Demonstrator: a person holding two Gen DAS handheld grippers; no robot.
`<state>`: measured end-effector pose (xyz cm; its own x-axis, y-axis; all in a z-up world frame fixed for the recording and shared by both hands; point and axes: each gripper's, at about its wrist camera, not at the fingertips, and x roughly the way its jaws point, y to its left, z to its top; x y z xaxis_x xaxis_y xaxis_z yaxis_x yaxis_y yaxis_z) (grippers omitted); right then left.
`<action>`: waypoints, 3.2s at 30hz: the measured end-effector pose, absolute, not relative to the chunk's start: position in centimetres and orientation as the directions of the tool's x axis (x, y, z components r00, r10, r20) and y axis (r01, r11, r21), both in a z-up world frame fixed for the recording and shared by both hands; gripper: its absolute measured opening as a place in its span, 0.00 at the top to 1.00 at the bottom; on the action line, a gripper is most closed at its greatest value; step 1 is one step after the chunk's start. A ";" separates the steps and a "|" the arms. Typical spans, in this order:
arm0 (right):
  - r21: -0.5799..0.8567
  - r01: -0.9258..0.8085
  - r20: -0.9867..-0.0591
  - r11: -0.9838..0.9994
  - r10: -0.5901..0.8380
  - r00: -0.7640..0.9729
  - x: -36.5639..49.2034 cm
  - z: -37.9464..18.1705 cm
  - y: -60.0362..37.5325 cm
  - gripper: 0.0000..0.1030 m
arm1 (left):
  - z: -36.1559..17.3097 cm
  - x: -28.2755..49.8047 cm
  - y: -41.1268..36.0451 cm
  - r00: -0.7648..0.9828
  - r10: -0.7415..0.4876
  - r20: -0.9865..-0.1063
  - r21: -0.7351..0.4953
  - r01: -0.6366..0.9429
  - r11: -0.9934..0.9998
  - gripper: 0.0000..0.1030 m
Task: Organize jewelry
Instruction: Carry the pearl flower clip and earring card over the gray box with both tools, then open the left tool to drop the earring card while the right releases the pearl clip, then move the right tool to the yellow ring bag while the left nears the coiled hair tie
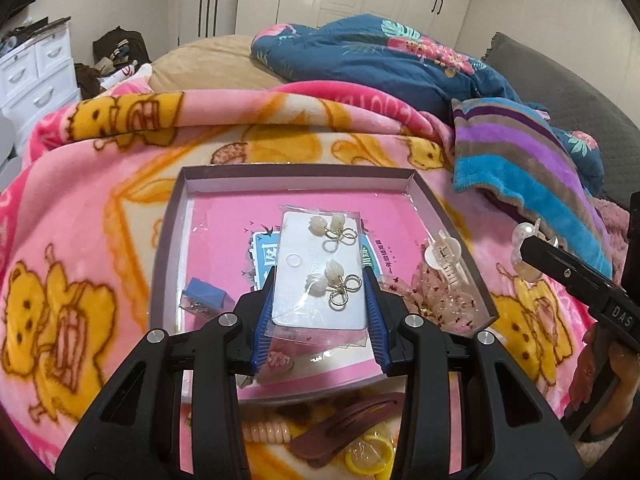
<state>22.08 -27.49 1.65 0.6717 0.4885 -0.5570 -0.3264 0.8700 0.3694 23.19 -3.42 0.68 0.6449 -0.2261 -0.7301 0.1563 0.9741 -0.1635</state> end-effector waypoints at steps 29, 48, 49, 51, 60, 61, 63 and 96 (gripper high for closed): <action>0.364 -0.260 -0.632 0.894 0.442 0.636 22.8 -2.3 -27.9 0.44 | -2.0 24.3 -4.3 0.597 -0.231 -0.768 -0.173 0.154 0.973 0.58; 0.370 -0.264 -0.531 0.891 0.436 0.727 18.6 2.5 -29.7 0.09 | 2.1 20.6 -1.6 0.662 -0.222 -0.716 -0.203 0.106 0.973 0.12; 0.368 -0.265 -0.526 0.891 0.435 0.731 18.4 2.8 -29.8 0.09 | 2.4 20.5 -1.4 0.667 -0.221 -0.712 -0.207 0.102 0.973 0.10; 0.367 -0.266 -0.521 0.892 0.434 0.735 18.1 3.1 -29.8 0.08 | 3.0 19.9 -0.9 0.680 -0.215 -0.701 -0.212 0.089 0.973 0.09; 0.361 -0.280 -0.492 0.890 0.437 0.753 16.5 4.8 -29.9 0.07 | 5.0 17.8 1.4 0.714 -0.189 -0.674 -0.220 0.050 0.974 0.09; 0.361 -0.283 -0.490 0.889 0.439 0.753 16.3 4.9 -29.9 0.07 | 5.1 17.6 1.6 0.717 -0.185 -0.672 -0.219 0.046 0.975 0.09; 0.358 -0.289 -0.486 0.888 0.442 0.754 16.0 5.2 -29.7 0.07 | 5.3 17.1 2.0 0.721 -0.180 -0.669 -0.219 0.041 0.975 0.09; 0.287 -0.436 -0.557 0.853 0.519 0.648 10.9 4.3 -23.6 0.07 | 4.1 10.7 5.2 0.715 -0.119 -0.689 -0.176 -0.006 0.984 0.09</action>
<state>10.93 -23.59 4.32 0.6484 0.5189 -0.5571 -0.4361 0.8529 0.2868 10.73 5.17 4.06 0.7148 -0.1187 -0.6892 -0.0061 0.9844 -0.1758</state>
